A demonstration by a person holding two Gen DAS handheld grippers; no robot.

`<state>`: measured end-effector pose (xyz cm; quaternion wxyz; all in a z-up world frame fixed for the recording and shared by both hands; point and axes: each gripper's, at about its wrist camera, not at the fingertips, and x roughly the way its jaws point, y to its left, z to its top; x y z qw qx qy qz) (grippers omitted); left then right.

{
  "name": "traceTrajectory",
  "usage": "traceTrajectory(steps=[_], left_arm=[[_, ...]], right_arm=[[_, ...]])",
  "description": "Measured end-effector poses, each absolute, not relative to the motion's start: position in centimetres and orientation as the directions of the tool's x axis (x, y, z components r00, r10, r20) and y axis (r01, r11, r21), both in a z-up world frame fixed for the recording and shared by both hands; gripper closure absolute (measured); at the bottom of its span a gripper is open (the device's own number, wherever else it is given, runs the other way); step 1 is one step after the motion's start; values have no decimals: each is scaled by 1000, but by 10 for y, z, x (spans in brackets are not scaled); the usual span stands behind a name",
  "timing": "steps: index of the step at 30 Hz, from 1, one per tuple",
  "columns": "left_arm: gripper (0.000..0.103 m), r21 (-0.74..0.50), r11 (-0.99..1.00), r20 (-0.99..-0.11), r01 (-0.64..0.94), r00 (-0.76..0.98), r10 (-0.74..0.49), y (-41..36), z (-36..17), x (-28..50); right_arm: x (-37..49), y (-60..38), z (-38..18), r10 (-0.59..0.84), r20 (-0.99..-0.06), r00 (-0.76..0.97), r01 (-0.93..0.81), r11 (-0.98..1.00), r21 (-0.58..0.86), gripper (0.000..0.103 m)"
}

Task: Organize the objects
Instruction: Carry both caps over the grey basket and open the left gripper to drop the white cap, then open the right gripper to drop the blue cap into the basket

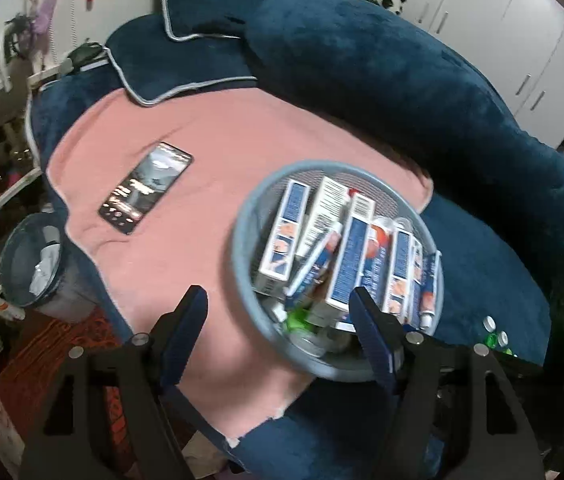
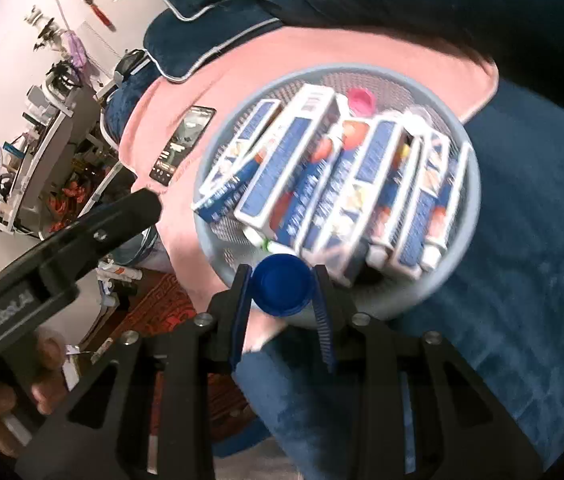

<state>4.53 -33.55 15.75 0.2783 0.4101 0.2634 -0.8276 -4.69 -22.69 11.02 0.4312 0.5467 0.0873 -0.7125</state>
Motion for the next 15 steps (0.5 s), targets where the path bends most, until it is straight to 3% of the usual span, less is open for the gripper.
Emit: traceTrajectory(steps=[2, 4, 6, 8, 13, 15], left_arm=[[28, -194, -712, -834, 675, -496, -244, -336, 156, 44], [28, -174, -720, -840, 672, -482, -247, -335, 154, 43], [19, -161, -724, -845, 671, -473, -251, -333, 154, 43], [10, -173, -723, -839, 668, -484, -247, -332, 155, 43], [8, -125, -738, -847, 663, -459, -268, -323, 154, 35], [3, -100, -749, -842, 655, -457, -288, -317, 156, 31]], right_arm=[[-48, -233, 108, -509, -860, -38, 714, -615, 333, 70], [-50, -233, 106, -503, -863, -46, 712, -623, 325, 60], [-52, -228, 108, -511, -858, -55, 700, -632, 332, 20], [-53, -220, 113, -539, -839, -71, 688, -636, 349, 15], [-54, -208, 117, -521, -848, -92, 681, -654, 328, 11], [-54, -204, 116, -497, -861, -105, 680, -668, 303, 1]])
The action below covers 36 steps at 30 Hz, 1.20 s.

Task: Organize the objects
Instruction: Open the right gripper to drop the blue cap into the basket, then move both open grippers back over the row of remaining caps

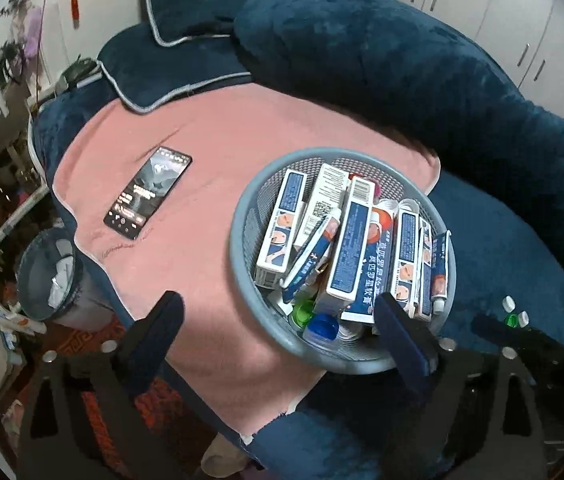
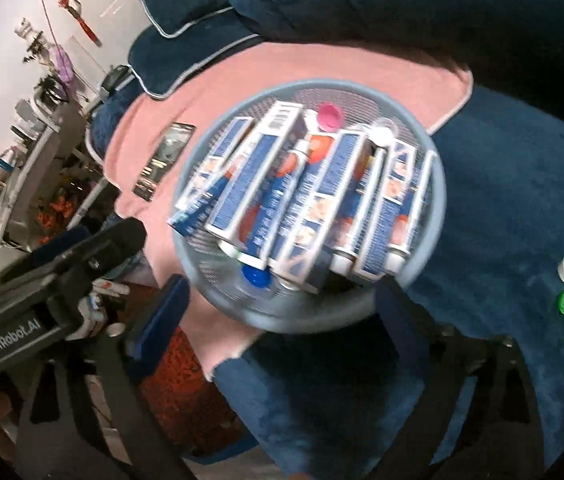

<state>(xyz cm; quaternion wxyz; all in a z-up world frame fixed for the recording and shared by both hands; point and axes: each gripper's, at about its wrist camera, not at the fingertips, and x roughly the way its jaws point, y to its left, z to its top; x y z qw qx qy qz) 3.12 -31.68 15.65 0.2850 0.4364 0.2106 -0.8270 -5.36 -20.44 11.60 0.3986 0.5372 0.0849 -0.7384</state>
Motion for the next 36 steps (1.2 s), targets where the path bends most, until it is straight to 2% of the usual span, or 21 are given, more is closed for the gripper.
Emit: traceTrajectory(steps=[7, 24, 31, 36], left_arm=[[1, -48, -789, -828, 613, -466, -311, -289, 163, 17], [1, 44, -873, -839, 487, -457, -297, -214, 156, -26], [1, 2, -921, -881, 390, -434, -186, -179, 141, -51], [1, 6, -945, -895, 328, -419, -151, -151, 134, -64]], right_arm=[[-56, -180, 112, -444, -884, -145, 662, -708, 247, 0], [-76, -96, 103, -394, -898, -195, 548, -804, 233, 0], [-91, -46, 93, -348, -917, -196, 459, -859, 228, 0], [-101, -4, 85, -332, -923, -193, 384, -891, 240, 0]])
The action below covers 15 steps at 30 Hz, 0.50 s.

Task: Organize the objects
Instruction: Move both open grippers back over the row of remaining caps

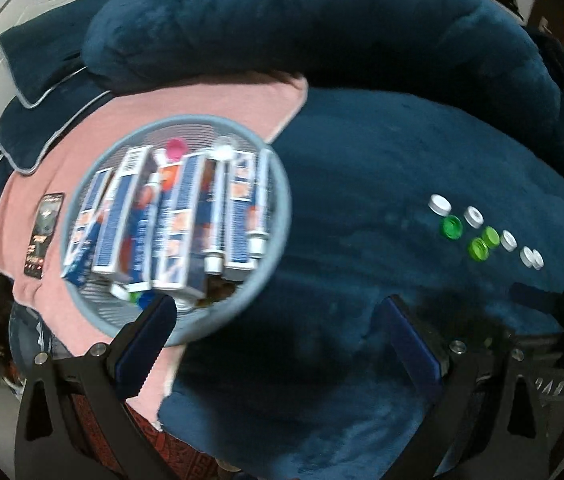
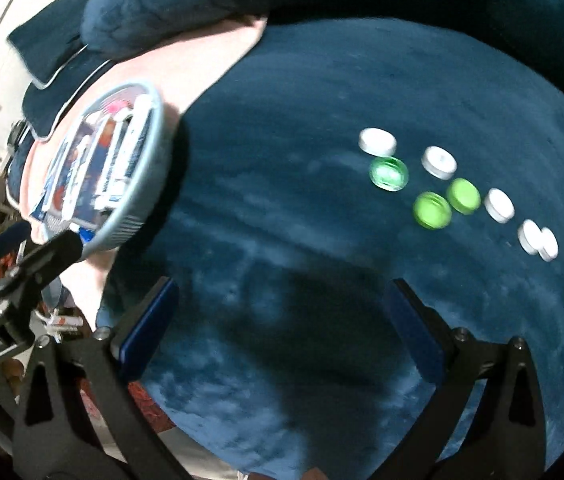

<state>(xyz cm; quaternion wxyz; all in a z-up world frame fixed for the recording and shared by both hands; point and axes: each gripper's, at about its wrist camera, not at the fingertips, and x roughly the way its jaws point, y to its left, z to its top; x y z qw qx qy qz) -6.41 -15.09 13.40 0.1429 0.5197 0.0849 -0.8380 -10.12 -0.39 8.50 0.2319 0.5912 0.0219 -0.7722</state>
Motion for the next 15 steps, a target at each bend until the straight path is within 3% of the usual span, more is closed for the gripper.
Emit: traceTrajectory(steps=[15], left_arm=[[1, -21, -986, -942, 164, -334, -35, -68, 103, -119]], right_arm=[[-135, 150, 62, -295, -927, -233, 44, -955, 293, 0]])
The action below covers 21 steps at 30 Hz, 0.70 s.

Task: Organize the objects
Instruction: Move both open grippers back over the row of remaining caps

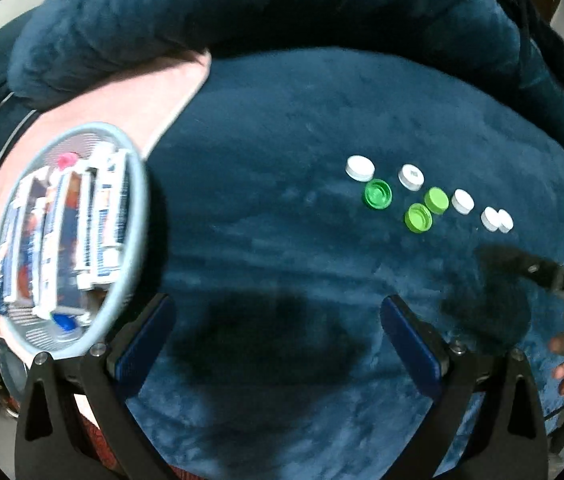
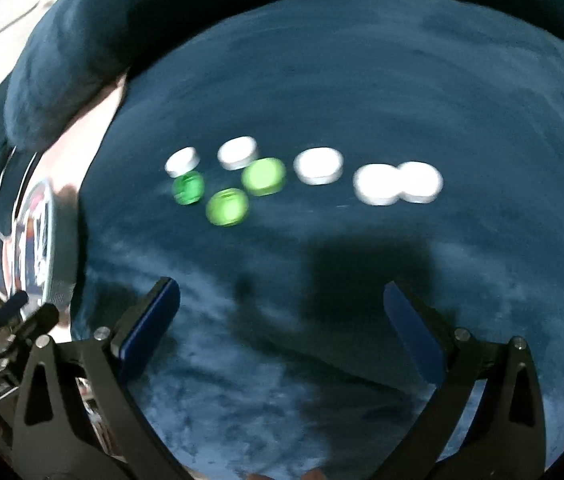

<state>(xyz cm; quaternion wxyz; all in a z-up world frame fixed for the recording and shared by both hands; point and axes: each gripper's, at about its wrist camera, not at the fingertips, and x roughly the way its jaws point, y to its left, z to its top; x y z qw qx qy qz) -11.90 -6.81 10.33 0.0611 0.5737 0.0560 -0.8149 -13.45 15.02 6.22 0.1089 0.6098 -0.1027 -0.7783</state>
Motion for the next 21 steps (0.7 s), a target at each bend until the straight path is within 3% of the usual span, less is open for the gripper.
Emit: traceTrajectory(steps=[14, 21], left_arm=[[1, -103, -990, -961, 98, -265, 73, -18, 61, -182], [1, -133, -979, -958, 153, -275, 87, -39, 63, -187]], right_arm=[[-156, 240, 38, -211, -942, -262, -163, -952, 259, 0], [-169, 234, 23, -69, -964, -257, -130, -986, 105, 0]])
